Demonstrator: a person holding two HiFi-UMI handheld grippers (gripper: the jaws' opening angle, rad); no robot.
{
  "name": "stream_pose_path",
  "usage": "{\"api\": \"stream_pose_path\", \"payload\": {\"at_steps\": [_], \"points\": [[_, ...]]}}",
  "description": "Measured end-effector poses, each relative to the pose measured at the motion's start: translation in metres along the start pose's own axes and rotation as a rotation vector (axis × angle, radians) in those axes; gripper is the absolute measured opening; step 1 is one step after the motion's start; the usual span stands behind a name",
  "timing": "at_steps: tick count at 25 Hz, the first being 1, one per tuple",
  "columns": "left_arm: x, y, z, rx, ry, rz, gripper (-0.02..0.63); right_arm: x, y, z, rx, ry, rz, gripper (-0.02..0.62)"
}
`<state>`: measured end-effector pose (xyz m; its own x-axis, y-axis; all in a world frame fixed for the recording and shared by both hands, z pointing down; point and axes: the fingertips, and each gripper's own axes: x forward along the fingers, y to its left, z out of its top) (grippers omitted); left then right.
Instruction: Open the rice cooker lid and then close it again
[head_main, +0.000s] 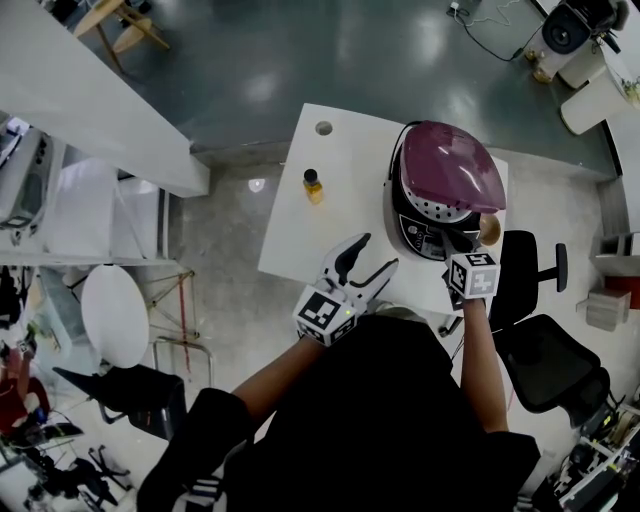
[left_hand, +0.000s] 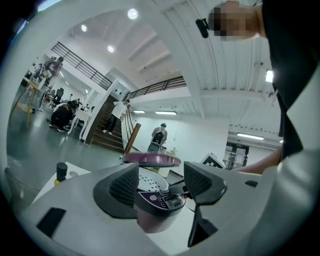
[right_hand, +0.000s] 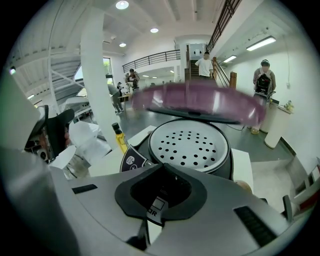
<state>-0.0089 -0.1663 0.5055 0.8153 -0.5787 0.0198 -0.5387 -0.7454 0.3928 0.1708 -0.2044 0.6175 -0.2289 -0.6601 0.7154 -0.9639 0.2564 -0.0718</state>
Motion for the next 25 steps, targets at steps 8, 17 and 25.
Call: {"api": "stream_pose_path", "payload": {"at_steps": [8, 17, 25], "points": [[-0.010, 0.002, 0.002, -0.005, -0.008, 0.015, 0.259, 0.003, -0.006, 0.001, -0.030, -0.013, -0.054, 0.000], [-0.018, -0.001, -0.006, -0.009, 0.013, 0.002, 0.259, 0.001, -0.004, 0.003, 0.022, -0.029, -0.072, 0.000], [-0.022, -0.004, -0.007, -0.023, 0.020, -0.009, 0.259, 0.001, -0.005, 0.007, 0.002, -0.028, -0.104, 0.000]]}}
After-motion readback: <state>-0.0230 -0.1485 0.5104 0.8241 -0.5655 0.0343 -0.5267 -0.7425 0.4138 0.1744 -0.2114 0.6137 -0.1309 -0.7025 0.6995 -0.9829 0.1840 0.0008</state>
